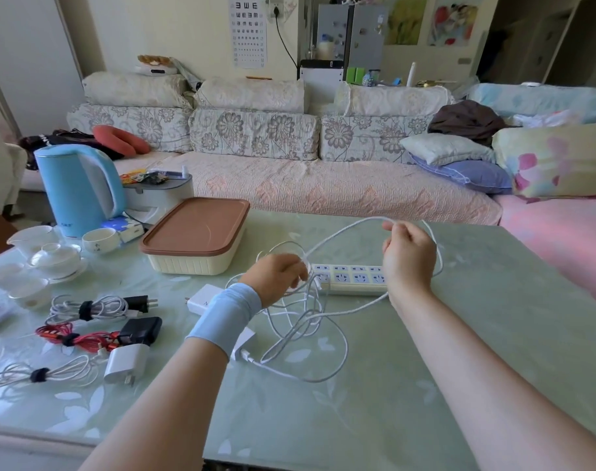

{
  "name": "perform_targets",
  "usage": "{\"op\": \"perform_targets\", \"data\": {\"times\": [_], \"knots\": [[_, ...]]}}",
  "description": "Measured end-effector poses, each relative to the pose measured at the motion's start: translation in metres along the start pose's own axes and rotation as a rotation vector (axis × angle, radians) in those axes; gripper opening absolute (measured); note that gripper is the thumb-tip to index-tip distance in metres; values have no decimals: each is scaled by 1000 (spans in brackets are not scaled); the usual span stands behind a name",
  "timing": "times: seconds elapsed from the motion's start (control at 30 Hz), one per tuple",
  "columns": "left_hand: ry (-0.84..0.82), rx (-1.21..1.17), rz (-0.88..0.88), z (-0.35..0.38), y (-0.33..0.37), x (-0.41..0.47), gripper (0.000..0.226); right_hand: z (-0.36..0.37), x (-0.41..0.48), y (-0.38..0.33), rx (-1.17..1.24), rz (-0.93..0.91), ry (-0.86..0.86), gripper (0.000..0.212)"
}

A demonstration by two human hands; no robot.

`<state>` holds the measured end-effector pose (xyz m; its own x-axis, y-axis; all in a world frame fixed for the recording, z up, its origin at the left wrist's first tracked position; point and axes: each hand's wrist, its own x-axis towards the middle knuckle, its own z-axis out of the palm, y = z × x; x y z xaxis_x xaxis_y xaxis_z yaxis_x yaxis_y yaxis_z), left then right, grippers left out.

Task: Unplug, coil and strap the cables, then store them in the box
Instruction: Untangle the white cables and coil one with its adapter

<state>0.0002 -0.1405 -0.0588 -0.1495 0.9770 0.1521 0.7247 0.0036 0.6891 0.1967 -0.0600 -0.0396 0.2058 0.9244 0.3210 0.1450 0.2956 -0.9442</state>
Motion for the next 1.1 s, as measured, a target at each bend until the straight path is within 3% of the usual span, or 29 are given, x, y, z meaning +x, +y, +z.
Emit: {"op": "perform_targets", "data": {"times": [0.07,0.1,0.17,0.23,0.3,0.37,0.5,0.57,0.67,0.77,0.83,0.9,1.0,1.03,1.1], "knots": [[73,83,53,-2,-5,1,27,-7,-4,6,-525,-99,1,31],[74,148,84,-2,-4,0,26,-6,-8,7,-676,-252,2,43],[61,274,153,2,3,-2,24,0,-18,2,-684,-633,-112,63],[110,330,229,6,11,-3,23,11,-29,-4,-637,-834,-421,67],[163,373,270,9,17,-3,25,19,-39,-6,-661,-763,-687,66],[142,459,265,12,20,-2,30,20,-44,-5,-646,-667,-729,60],[120,476,203,10,16,2,20,15,-41,-8,-750,-747,-555,26],[91,471,180,4,3,3,9,11,-39,-12,-682,-665,-486,13],[84,404,202,-1,-20,3,8,4,-35,-18,-370,-483,-400,16],[253,295,244,-8,-34,4,5,-1,-29,-16,-139,-377,-148,31],[279,318,205,-12,-35,4,9,-2,-26,-11,-70,-290,-60,40],[266,401,178,-10,-35,3,11,-1,-24,-7,-157,-276,-38,37],[286,497,217,-2,-30,2,14,3,-28,-2,-668,-439,-23,13],[296,518,253,1,-27,2,16,5,-31,1,-798,-511,-64,23],[304,576,341,6,-20,3,18,10,-40,1,-834,-612,-269,50]]}}
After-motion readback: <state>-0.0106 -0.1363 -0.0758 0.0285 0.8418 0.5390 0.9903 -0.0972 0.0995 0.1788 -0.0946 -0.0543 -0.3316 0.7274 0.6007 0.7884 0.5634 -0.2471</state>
